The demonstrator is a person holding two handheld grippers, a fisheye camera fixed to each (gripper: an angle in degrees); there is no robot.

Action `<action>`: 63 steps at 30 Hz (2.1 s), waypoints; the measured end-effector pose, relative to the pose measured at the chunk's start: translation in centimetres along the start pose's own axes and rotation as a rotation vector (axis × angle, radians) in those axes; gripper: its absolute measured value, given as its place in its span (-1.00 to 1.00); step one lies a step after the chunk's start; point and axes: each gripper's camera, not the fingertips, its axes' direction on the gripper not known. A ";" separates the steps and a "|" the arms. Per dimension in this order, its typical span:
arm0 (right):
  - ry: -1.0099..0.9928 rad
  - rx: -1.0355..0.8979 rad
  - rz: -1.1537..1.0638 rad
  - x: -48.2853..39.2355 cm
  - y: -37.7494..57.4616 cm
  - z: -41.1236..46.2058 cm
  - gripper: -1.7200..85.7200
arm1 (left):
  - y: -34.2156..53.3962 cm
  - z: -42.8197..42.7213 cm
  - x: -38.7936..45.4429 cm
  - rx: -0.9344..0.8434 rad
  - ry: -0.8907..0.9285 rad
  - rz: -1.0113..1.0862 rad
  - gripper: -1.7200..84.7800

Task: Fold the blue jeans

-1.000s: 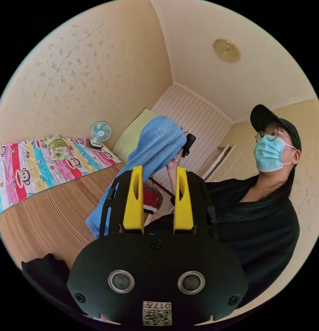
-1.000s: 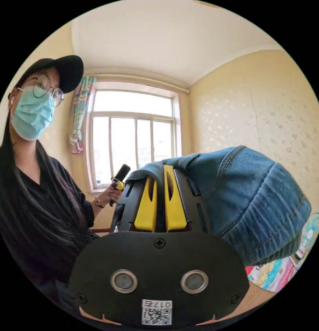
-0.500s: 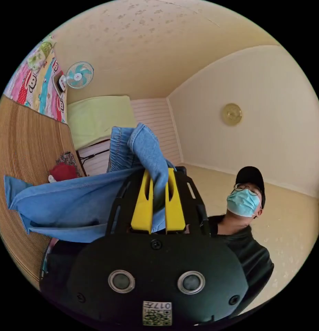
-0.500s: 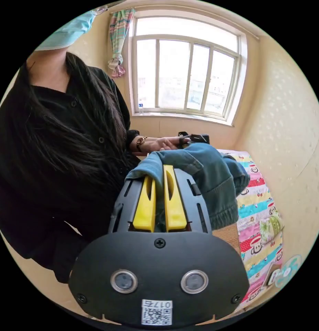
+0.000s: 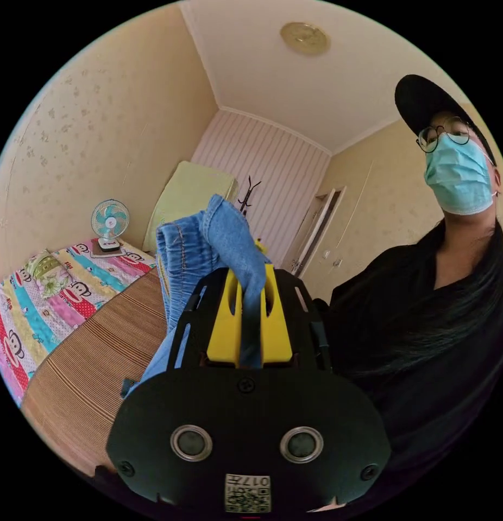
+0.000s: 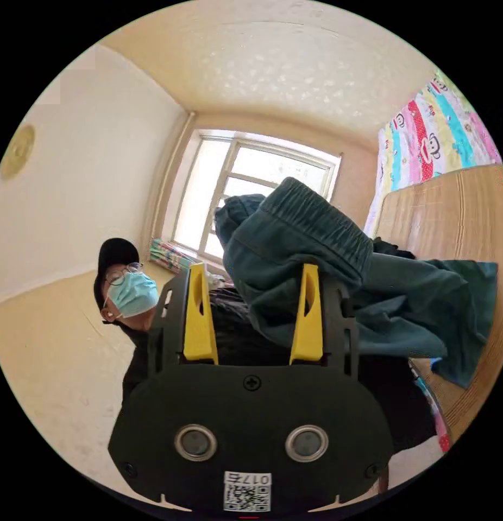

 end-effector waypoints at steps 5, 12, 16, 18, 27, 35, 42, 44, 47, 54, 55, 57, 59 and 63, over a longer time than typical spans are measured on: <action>0.218 0.020 0.016 -0.3 0.7 -1.0 -0.40 | 1.3 1.8 1.8 -0.107 -0.158 0.031 -0.85; 0.223 -0.090 -0.048 0.6 -1.1 2.2 -0.63 | 2.2 4.4 2.8 -0.162 -0.075 -0.018 -0.83; 0.169 -0.024 -0.239 -2.7 -0.3 0.9 -0.83 | 2.4 0.4 2.4 -0.081 -0.002 -0.058 -0.79; 0.256 -0.045 -0.302 -4.8 -0.1 1.2 -0.86 | 2.5 -3.1 2.9 0.002 -0.048 -0.077 -0.73; 0.501 -0.090 -0.388 -9.7 -0.8 3.9 -0.89 | 1.4 -5.4 4.0 0.102 -0.125 -0.222 -0.85; 0.331 0.000 -0.629 -19.7 2.8 -1.9 -0.92 | 1.3 -18.8 10.5 0.282 -0.247 -0.113 -0.95; 0.320 0.074 -0.886 -33.0 3.5 -4.3 -0.93 | -4.9 -33.2 21.4 0.536 -0.371 0.161 -0.96; 0.389 0.080 -0.963 -38.0 1.5 -2.5 -0.93 | -8.2 -34.5 23.6 0.561 -0.431 0.222 -0.95; 0.552 0.121 -1.006 -42.5 -2.9 -0.6 -0.93 | -13.1 -36.0 24.3 0.603 -0.623 0.239 -0.95; 1.062 0.194 -0.651 -35.9 -26.4 -2.3 -0.92 | -23.6 -37.5 0.8 0.400 -0.900 -0.119 -0.94; 1.158 0.216 -0.637 -32.5 -32.1 -2.8 -0.91 | -24.2 -37.2 -2.2 0.382 -0.932 -0.149 -0.93; 1.311 0.262 -0.583 -26.8 -39.7 -3.7 -0.88 | -25.7 -36.1 -14.1 0.261 -0.972 -0.325 -0.92; 1.419 0.305 -0.269 -18.1 -46.1 -6.3 -0.80 | -24.2 -35.6 -20.2 0.140 -1.009 -0.413 -0.91; 1.307 0.221 -0.124 -5.4 -45.1 -8.3 -0.76 | -10.4 -35.0 -28.6 -0.096 -1.078 -0.619 -0.87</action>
